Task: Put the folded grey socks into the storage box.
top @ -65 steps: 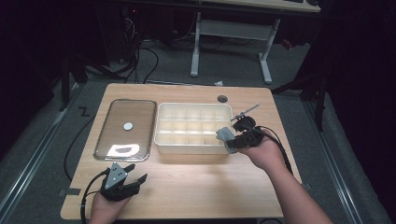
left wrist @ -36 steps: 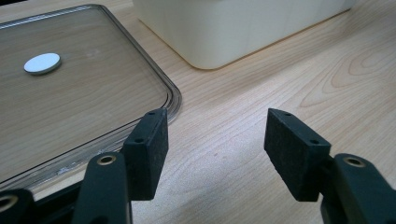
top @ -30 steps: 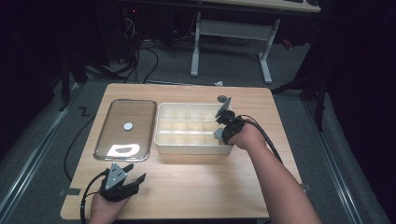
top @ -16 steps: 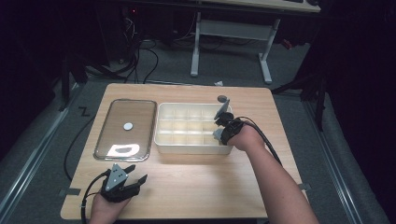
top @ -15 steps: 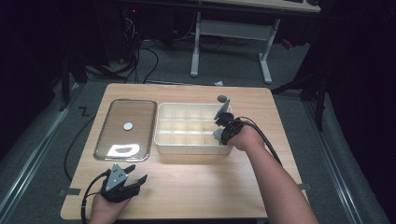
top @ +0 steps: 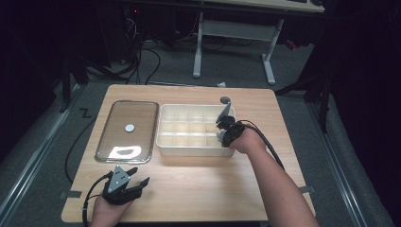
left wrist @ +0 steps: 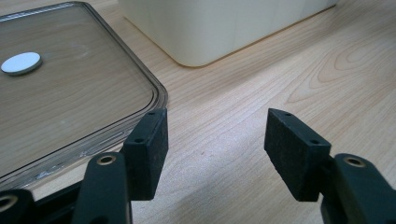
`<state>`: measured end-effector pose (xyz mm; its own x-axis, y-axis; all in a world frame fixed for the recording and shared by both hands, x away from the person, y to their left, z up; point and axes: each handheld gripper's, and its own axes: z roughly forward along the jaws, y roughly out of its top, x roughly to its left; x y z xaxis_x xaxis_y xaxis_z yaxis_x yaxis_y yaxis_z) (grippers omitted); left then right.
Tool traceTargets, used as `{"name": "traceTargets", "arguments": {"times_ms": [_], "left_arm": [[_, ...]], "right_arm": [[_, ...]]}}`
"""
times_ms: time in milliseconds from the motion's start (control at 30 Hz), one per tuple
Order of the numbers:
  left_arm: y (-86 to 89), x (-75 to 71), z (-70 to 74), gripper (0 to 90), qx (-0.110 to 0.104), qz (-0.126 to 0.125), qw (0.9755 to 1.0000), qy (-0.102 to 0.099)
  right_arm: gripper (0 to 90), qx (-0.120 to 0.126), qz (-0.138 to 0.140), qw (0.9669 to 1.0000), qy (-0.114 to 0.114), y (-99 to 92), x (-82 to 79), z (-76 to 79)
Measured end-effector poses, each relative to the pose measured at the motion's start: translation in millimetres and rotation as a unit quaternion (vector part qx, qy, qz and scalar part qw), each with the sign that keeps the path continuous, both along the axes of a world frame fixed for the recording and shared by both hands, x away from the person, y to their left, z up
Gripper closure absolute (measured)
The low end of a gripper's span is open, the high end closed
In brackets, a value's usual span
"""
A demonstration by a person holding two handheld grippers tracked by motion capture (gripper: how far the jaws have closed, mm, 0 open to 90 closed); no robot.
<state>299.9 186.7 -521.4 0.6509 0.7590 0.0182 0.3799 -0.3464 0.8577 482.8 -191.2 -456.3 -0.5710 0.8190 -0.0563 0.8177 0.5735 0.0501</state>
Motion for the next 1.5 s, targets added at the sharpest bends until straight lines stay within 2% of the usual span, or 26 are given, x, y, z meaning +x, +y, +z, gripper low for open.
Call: {"name": "traceTargets", "arguments": {"times_ms": [333,467,500,533,567,600,633,700,800,1133,1300,1367,1400,1500], "left_arm": [[-1.1,1.4,-2.3,40.0,0.004,-0.006,0.9999,0.009],[-1.6,0.8,-1.9,40.0,0.002,-0.004,1.0000,0.007],[-1.7,0.7,-1.9,40.0,0.002,-0.005,1.0000,0.007],[-1.9,0.7,-2.0,40.0,0.003,-0.005,1.0000,0.008],[-2.0,0.6,-2.1,40.0,0.003,-0.005,1.0000,0.008],[-2.0,0.6,-2.1,40.0,0.003,-0.005,1.0000,0.008],[-2.1,0.6,-2.1,40.0,0.003,-0.006,0.9999,0.008],[-2.1,0.7,-2.1,40.0,0.003,-0.006,0.9999,0.008],[-2.1,0.7,-2.2,40.0,0.002,-0.007,0.9999,0.009],[-2.8,1.5,-3.4,39.9,0.004,-0.011,0.9999,0.011],[-2.2,1.8,-3.2,39.9,0.003,-0.011,0.9998,0.014],[-2.2,1.7,-3.1,39.9,0.003,-0.012,0.9998,0.014],[-2.2,1.6,-3.1,39.9,0.003,-0.012,0.9998,0.014],[-2.3,1.7,-3.1,39.9,0.003,-0.012,0.9998,0.014]], "right_arm": [[71.3,0.013,-0.004,0.9999,0.005,-3.3,0.6,-6.5],[71.2,0.008,-0.005,0.9999,0.004,-1.6,0.0,-8.0],[71.2,0.006,-0.018,0.9998,0.008,0.2,-1.3,-8.4],[71.2,0.006,-0.013,0.9999,0.008,0.6,-1.2,-9.3],[71.3,0.002,-0.021,0.9997,0.009,1.9,-2.3,-9.6],[71.3,0.001,-0.001,1.0000,0.005,0.4,-0.6,-10.3],[71.3,0.000,0.002,1.0000,0.003,0.3,-0.5,-10.6],[71.3,0.000,-0.011,0.9999,0.006,1.9,-1.8,-10.7],[71.3,0.000,-0.002,1.0000,0.005,1.2,-1.0,-11.0],[70.7,0.008,-0.001,0.9999,0.008,0.0,-0.6,-11.3],[64.7,0.011,0.005,0.9999,0.009,-0.4,0.4,-9.2],[61.0,0.011,-0.003,0.9998,0.014,0.4,1.3,-6.3],[60.5,0.012,-0.009,0.9997,0.016,0.6,1.7,-4.8],[59.6,0.010,-0.003,0.9998,0.016,0.7,2.3,-0.6]]}}
